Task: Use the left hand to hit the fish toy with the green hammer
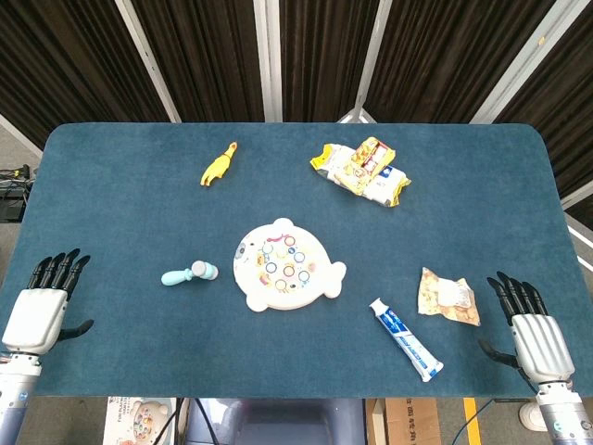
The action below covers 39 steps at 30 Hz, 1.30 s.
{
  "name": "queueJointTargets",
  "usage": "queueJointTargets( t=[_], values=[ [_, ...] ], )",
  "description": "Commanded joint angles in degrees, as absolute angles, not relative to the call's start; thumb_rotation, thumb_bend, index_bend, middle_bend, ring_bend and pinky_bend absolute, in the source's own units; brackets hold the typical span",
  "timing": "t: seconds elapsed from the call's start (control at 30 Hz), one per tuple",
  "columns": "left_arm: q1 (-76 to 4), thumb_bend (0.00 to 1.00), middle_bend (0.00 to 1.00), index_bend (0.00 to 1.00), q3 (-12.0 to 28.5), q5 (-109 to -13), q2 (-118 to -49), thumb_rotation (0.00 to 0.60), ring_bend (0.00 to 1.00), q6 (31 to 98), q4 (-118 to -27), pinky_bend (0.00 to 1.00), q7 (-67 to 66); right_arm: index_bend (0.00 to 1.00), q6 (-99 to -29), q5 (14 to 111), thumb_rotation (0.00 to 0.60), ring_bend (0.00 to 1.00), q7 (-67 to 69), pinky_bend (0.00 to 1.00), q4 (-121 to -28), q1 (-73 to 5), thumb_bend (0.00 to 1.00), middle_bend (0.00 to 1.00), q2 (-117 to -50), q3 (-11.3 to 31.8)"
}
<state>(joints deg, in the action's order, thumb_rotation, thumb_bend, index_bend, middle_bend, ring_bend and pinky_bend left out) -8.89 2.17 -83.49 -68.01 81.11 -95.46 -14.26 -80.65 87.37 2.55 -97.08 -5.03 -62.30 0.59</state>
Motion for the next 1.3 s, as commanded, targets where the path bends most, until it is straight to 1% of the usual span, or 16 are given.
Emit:
queueJointTargets(
  t=[0.03, 0.87, 1.0, 1.13, 1.23, 1.3],
  values=[
    [-8.9, 0.04, 0.0, 0.0, 2.2, -83.4, -68.0, 0.6, 0.0, 81.0, -95.6, 0.0, -14.2, 0.0, -80.6, 87.4, 0.6, 0.0, 2.7, 0.0, -97.1, -5.0, 0.23, 0.0, -62.2, 0.5],
    [-9.3, 0.04, 0.0, 0.01, 1.9, -82.4, -67.7, 0.6, 0.0, 79.6, -97.6, 0.0, -15.2, 0.0, -81.2, 87.4, 0.6, 0.0, 3.1, 0.0, -97.4, -4.6, 0.23, 0.0, -61.7, 0.5],
    [-9.8, 0.04, 0.0, 0.06, 2.4, -81.3, -67.7, 0.6, 0.0, 78.8, -98.8, 0.0, -15.8, 0.0, -81.2, 87.7, 0.6, 0.0, 3.1, 0.0, -97.6, -4.6, 0.23, 0.0, -61.6, 0.4],
    [-11.4, 0.09, 0.03, 0.12, 3.8, -78.9, -67.7, 0.6, 0.0, 77.0, -101.5, 0.02, -19.0, 0.0, -81.4, 88.0, 0.6, 0.0, 2.9, 0.0, -97.6, -4.5, 0.23, 0.0, -61.6, 0.3],
    [-13.4, 0.13, 0.07, 0.21, 5.4, -75.9, -68.4, 0.6, 0.0, 74.9, -103.6, 0.03, -23.1, 0.0, -81.4, 88.0, 0.6, 0.0, 3.2, 0.0, -97.5, -4.5, 0.23, 0.0, -61.6, 0.3],
    [-14.7, 0.16, 0.08, 0.25, 6.6, -73.2, -69.0, 0.6, 0.0, 73.6, -105.0, 0.04, -25.3, 0.0, -81.3, 87.9, 0.6, 0.0, 3.4, 0.0, -97.6, -4.5, 0.23, 0.0, -61.5, 0.3]
  ],
)
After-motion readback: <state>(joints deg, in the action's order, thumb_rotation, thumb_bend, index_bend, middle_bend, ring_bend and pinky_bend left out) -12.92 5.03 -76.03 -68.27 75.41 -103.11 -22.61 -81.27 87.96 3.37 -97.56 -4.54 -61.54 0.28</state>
